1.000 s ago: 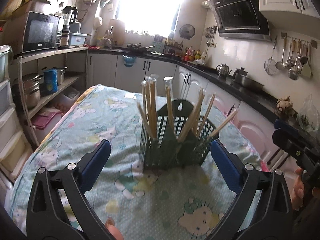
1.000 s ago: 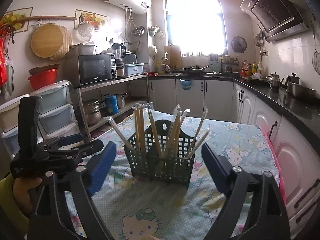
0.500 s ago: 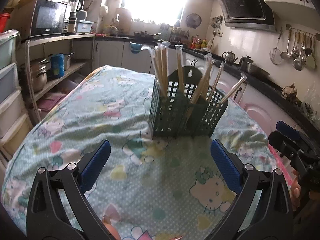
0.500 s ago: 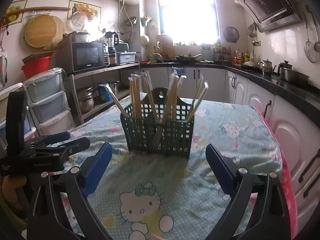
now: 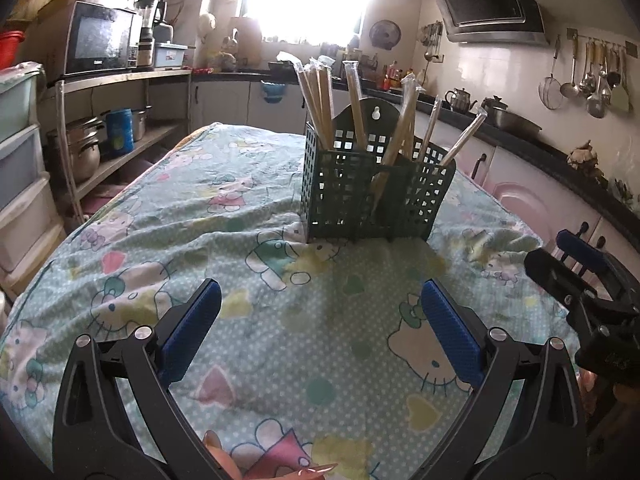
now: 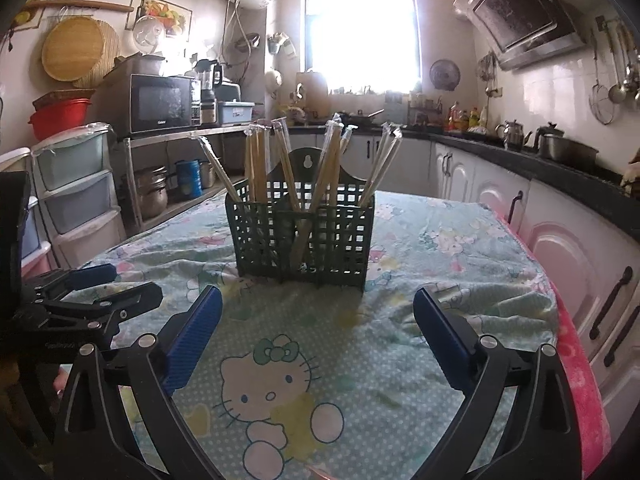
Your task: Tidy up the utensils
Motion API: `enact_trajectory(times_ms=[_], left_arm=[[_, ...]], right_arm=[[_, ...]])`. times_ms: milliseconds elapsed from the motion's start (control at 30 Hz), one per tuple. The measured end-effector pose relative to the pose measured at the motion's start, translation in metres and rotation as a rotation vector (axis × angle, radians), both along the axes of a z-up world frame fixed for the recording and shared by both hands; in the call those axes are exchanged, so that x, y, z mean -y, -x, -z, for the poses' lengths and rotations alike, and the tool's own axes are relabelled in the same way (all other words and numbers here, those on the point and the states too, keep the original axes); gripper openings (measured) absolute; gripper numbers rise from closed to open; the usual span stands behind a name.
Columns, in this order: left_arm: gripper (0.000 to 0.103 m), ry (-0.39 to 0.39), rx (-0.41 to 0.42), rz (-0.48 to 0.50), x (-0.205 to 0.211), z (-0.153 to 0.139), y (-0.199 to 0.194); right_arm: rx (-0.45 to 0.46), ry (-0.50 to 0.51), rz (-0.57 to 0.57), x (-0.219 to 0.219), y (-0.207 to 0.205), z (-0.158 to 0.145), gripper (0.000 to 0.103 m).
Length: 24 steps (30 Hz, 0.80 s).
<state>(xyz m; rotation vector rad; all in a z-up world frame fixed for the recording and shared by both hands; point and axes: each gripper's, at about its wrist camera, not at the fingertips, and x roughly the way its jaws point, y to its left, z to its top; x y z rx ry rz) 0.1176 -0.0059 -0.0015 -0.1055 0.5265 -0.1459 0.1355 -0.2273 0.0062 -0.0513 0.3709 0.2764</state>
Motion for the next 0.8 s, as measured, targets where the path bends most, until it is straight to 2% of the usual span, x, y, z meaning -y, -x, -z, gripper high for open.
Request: enact_trajectory(times_ms=[267,433,800], left_arm=[[0.092,-0.02,0.059,-0.059,0.001,-0.003,0.007],[0.092,-0.011,0.094,-0.049,0.003,-0.006,0.013],[0.092,0.002,0.093,-0.045,0.004,-0.006,0.015]], right_arm=[[0.072,-0.045,0.027,0.007,0.012,0.001,0.095],[0.07,-0.028,0.024,0.008,0.014,0.004,0.095],[0.05,-0.035,0.021,0.008,0.014,0.006,0.095]])
